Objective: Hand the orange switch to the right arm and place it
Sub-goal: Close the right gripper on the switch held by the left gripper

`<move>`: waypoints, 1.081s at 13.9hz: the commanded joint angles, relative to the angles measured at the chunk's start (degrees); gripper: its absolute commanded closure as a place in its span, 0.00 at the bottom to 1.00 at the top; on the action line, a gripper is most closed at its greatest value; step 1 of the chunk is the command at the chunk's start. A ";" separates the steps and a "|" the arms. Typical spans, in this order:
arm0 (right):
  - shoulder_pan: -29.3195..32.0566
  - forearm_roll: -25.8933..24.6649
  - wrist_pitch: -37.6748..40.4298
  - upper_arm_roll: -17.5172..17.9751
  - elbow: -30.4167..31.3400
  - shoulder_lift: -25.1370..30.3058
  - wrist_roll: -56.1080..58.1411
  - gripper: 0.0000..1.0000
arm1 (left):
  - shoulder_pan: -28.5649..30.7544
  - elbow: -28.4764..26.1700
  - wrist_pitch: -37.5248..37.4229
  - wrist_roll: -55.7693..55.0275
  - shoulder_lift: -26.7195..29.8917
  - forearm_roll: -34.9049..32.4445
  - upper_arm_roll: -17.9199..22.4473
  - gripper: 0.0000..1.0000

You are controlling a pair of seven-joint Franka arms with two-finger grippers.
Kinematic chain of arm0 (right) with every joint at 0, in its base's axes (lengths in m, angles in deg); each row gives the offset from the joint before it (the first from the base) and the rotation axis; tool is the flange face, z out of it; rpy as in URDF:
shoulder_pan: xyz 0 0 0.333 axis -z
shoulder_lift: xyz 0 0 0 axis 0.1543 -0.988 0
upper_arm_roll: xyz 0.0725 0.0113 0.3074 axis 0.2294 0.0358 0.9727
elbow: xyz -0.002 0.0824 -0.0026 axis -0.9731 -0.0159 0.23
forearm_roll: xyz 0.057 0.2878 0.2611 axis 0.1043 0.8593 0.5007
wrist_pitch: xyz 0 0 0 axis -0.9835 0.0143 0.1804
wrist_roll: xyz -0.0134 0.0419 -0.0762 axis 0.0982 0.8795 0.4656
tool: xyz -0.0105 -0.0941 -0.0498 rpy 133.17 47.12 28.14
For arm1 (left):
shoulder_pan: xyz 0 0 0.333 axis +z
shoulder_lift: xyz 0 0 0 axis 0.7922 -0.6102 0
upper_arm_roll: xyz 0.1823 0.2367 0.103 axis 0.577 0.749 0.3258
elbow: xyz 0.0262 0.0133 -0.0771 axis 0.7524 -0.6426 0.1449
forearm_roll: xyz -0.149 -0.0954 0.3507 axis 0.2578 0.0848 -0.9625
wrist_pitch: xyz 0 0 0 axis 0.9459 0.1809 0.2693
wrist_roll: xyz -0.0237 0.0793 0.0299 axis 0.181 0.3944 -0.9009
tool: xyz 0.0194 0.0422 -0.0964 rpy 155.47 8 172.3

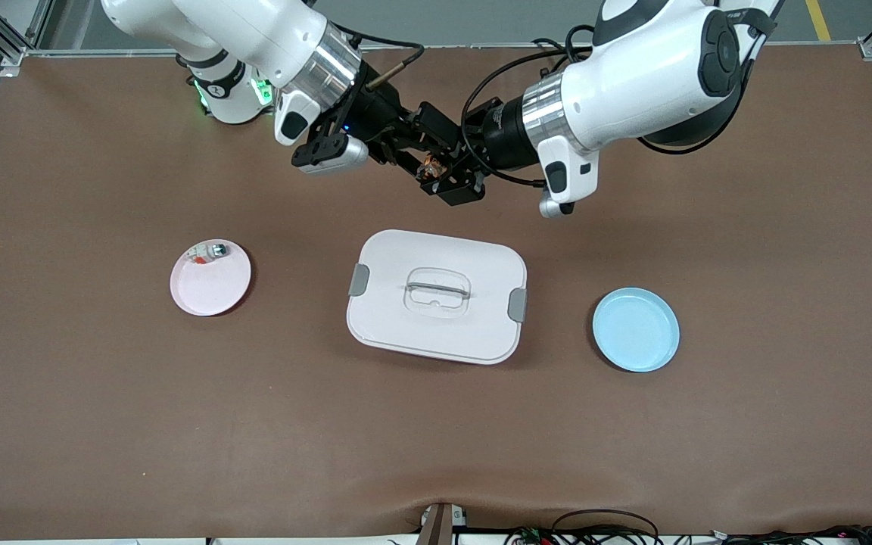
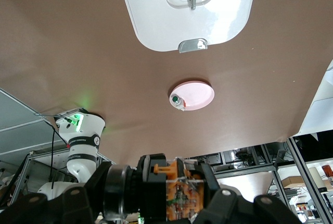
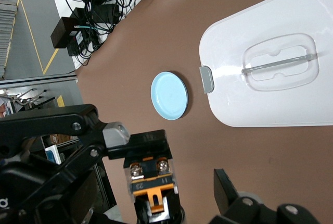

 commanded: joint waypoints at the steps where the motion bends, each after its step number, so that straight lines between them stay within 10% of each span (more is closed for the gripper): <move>1: -0.74 -0.90 0.53 -0.57 -1.67 -0.71 0.31 0.01 | -0.93 0.92 0.45 -1.42 -0.50 -1.01 -0.15 0.64; 6: 0.06 -1.61 2.55 -0.92 -2.90 -0.62 2.68 0.42 | -0.84 0.92 0.45 -1.33 -0.50 -1.01 -0.15 0.64; 9: 0.06 -1.70 2.64 -1.10 -3.43 -0.53 3.03 0.98 | -0.84 0.92 0.54 -1.33 -0.33 -1.01 -0.15 0.64; 15: 0.06 -1.52 2.55 -1.10 -3.52 -0.62 3.12 1.00 | -0.84 1.01 0.45 -1.25 -0.42 -1.10 -0.15 0.64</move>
